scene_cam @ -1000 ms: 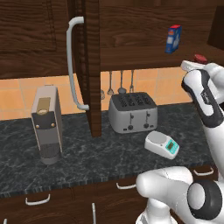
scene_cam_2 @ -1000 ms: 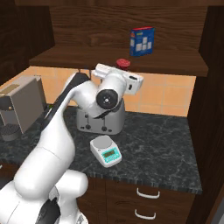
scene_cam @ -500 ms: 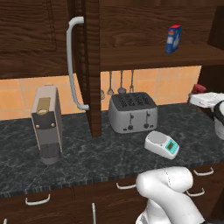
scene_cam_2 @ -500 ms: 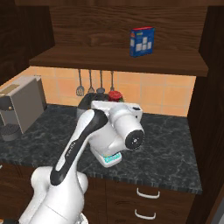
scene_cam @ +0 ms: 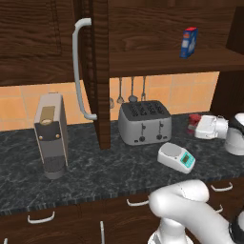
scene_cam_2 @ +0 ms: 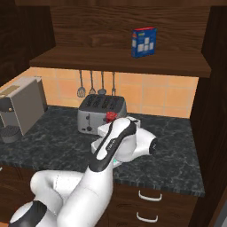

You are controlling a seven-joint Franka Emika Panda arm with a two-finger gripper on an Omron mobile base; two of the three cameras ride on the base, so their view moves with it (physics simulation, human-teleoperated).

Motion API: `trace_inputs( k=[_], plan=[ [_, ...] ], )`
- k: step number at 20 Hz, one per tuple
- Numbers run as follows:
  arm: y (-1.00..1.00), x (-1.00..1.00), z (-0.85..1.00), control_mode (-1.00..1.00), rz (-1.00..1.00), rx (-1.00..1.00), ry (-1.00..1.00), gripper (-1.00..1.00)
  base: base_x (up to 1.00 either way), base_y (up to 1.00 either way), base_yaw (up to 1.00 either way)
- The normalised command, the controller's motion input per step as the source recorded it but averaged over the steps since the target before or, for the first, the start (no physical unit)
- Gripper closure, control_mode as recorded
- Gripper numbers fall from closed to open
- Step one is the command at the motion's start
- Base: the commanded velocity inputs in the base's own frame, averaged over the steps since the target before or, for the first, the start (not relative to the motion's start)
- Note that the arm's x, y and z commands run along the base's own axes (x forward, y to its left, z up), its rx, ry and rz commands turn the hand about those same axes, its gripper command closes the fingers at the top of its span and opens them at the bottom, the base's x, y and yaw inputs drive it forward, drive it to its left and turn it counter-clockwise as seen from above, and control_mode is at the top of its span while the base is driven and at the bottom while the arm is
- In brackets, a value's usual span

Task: Pick the yogurt and place it on the digital scale for weighing, and close the cabinet.

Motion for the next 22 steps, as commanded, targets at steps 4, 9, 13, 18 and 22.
trace_inputs(
  k=[4,9,13,18,22],
  plan=[
    [0.50,0.14,-0.98,-1.00,0.30,-0.24,-0.04,1.00,0.00,0.00,0.00],
    [0.48,0.02,-0.91,-1.00,0.19,-0.15,-0.04,1.00,0.00,0.00,0.00],
    [0.09,0.18,-0.43,-1.00,0.09,-0.02,-0.08,1.00,0.00,0.00,0.00],
    [0.00,0.46,-0.30,-1.00,0.03,0.00,-0.11,1.00,0.00,0.00,0.00],
    [0.00,0.47,-0.33,-1.00,0.00,0.00,-0.01,1.00,0.00,0.00,0.00]
  ],
)
